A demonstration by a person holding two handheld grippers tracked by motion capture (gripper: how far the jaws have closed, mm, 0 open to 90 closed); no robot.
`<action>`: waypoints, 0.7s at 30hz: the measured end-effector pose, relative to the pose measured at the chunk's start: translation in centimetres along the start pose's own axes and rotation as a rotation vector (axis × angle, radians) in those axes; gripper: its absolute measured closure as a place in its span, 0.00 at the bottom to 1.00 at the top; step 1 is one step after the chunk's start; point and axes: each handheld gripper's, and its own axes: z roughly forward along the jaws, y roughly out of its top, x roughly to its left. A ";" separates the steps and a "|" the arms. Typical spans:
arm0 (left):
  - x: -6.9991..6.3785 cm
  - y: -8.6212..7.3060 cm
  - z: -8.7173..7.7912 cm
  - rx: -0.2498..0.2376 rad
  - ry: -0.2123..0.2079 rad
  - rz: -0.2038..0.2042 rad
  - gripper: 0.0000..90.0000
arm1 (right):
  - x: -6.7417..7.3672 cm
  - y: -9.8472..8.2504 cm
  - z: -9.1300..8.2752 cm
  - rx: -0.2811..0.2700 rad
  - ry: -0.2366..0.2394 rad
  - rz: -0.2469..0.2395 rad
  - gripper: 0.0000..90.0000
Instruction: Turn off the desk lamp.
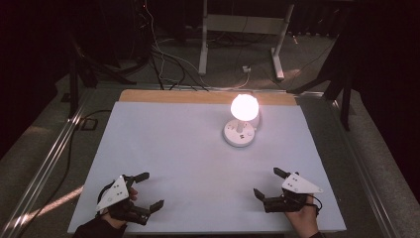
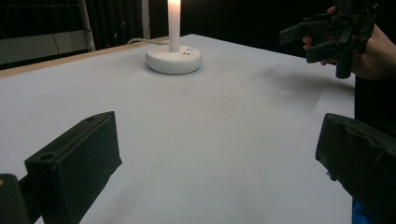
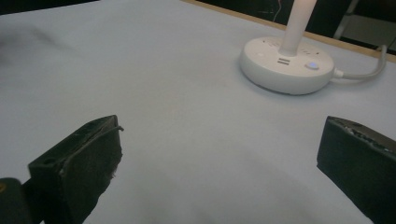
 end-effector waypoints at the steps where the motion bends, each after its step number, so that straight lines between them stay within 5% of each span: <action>1: 0.0 0.0 0.0 0.003 0.001 -0.001 0.01 | 0.0 0.0 0.0 0.000 0.000 0.000 0.00; 21: -0.1 0.0 0.1 0.003 -0.006 -0.003 0.01 | 0.5 2.5 0.3 0.032 0.026 0.020 0.00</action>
